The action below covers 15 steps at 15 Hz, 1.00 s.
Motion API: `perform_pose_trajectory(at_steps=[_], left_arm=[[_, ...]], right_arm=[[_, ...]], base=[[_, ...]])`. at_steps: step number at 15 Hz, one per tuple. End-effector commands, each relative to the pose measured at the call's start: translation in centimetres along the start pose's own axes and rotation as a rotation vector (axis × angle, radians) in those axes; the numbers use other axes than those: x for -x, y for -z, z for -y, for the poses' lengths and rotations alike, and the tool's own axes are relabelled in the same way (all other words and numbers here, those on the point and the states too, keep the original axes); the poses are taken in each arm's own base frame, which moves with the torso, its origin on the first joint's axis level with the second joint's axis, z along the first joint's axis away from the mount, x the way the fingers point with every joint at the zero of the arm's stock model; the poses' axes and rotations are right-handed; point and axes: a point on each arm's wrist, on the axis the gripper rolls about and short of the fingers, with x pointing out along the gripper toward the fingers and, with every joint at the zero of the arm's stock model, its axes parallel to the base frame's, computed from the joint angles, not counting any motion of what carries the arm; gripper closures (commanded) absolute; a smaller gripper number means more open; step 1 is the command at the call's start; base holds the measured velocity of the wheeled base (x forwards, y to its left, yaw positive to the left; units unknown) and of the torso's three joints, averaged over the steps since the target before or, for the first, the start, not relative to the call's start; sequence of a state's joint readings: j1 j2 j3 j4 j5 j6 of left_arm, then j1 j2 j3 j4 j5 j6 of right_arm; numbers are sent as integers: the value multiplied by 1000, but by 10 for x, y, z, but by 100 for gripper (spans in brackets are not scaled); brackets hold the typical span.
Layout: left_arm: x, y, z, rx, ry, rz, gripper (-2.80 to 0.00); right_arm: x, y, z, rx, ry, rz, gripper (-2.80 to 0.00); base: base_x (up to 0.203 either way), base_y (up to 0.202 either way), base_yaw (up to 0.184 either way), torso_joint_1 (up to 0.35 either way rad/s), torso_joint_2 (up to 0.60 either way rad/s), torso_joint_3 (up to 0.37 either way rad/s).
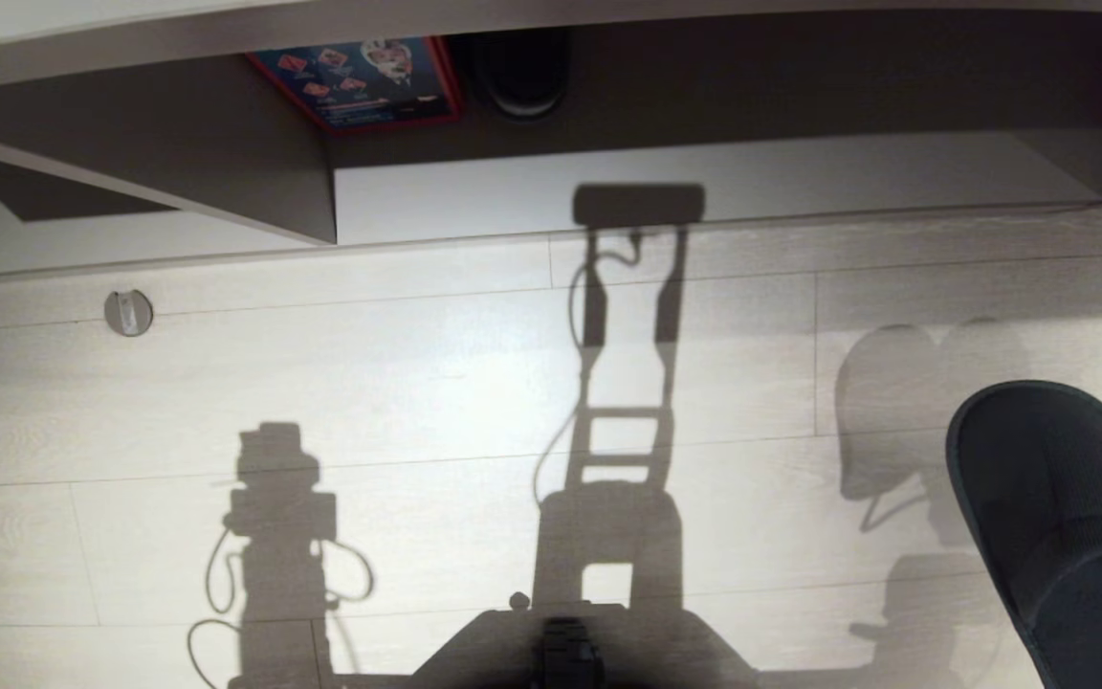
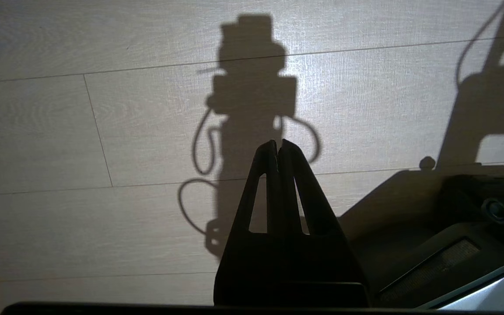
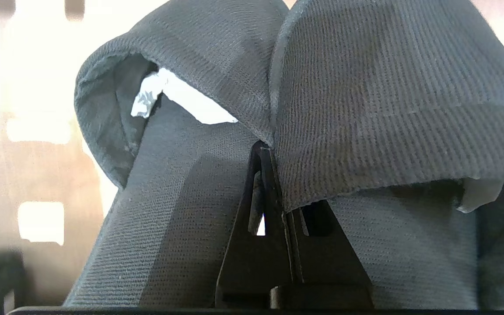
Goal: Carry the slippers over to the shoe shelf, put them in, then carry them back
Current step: Place the slippers on the floor
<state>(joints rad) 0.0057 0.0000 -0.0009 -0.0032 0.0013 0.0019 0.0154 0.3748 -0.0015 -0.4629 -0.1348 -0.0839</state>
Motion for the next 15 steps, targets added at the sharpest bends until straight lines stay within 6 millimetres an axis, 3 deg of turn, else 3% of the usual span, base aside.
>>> perform_pose_trajectory(at_steps=[1,15], left_arm=[[0,0,0,0,-1,-1,0],[0,0,0,0,-1,1,0]], right_arm=[[7,3,1,0,9,12,0],[23,33,-3,10,-105,-145,0]], base=[[0,0,0,0,0,0],[0,0,0,0,0,0]])
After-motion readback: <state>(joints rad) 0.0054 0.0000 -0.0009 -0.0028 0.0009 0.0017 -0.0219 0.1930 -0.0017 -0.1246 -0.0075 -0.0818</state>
